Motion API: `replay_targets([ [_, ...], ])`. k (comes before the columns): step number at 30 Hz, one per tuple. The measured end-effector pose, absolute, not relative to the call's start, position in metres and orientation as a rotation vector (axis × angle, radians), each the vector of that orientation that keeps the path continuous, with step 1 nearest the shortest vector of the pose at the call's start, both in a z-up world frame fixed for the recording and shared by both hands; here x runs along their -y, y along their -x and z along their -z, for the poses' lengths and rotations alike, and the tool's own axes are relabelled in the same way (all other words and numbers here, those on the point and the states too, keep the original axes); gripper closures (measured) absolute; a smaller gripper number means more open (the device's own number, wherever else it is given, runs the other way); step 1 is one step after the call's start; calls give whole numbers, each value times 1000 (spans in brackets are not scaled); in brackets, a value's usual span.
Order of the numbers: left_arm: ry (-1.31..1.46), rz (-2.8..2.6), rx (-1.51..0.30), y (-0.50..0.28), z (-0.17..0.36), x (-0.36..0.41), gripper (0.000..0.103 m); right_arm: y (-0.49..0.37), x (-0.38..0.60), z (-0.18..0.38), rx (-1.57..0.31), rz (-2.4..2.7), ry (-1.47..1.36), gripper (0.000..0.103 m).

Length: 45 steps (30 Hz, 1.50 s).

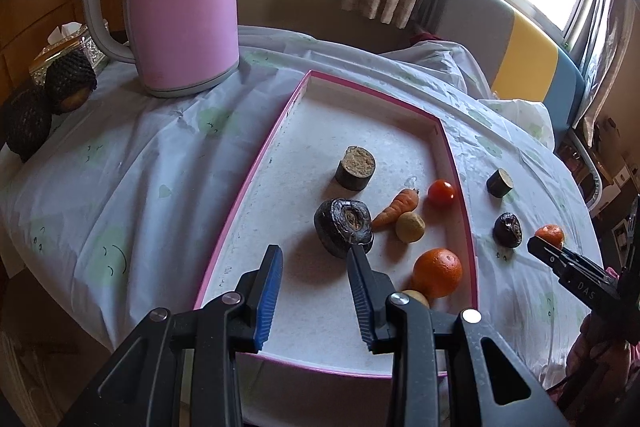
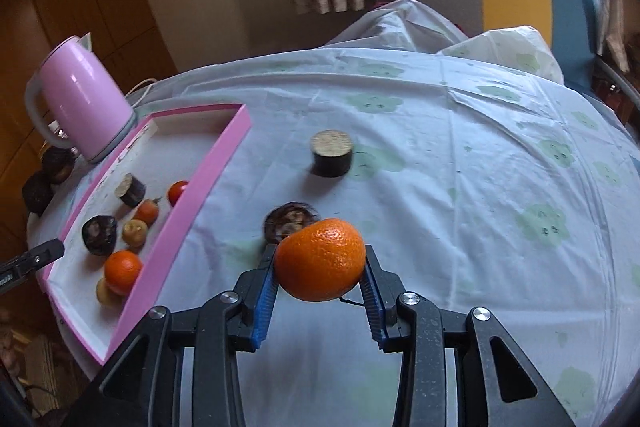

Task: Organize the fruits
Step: 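Lower the mandarin into the pink tray and open the right tool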

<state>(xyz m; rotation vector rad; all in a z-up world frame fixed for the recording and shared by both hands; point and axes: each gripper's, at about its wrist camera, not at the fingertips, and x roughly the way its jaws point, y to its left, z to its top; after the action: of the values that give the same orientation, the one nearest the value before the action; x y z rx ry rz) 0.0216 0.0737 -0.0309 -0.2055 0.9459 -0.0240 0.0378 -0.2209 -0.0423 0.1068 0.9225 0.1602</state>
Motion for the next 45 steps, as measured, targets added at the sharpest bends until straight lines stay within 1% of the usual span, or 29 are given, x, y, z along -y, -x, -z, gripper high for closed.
replay_targets([
  [14, 243, -12, -935, -20, 34, -93, 69, -54, 124, 31, -944, -419, -27, 64],
  [22, 246, -34, -927, -19, 32, -102, 69, -75, 82, 49, -999, -446, 68, 62],
  [23, 243, -36, -925, -18, 32, -102, 69, -75, 80, 50, -996, -446, 79, 61],
  [24, 242, -37, -924, -18, 31, -102, 69, -75, 79, 51, -986, -448, 83, 56],
  [26, 242, -37, -923, -19, 31, -102, 69, -75, 77, 51, -981, -439, 96, 53],
  [30, 233, -33, -918, -18, 29, -100, 69, -73, 80, 49, -971, -435, 89, 51],
  [45, 174, -2, -895, -14, 19, -82, 69, -50, 102, 31, -898, -395, -6, 51],
])
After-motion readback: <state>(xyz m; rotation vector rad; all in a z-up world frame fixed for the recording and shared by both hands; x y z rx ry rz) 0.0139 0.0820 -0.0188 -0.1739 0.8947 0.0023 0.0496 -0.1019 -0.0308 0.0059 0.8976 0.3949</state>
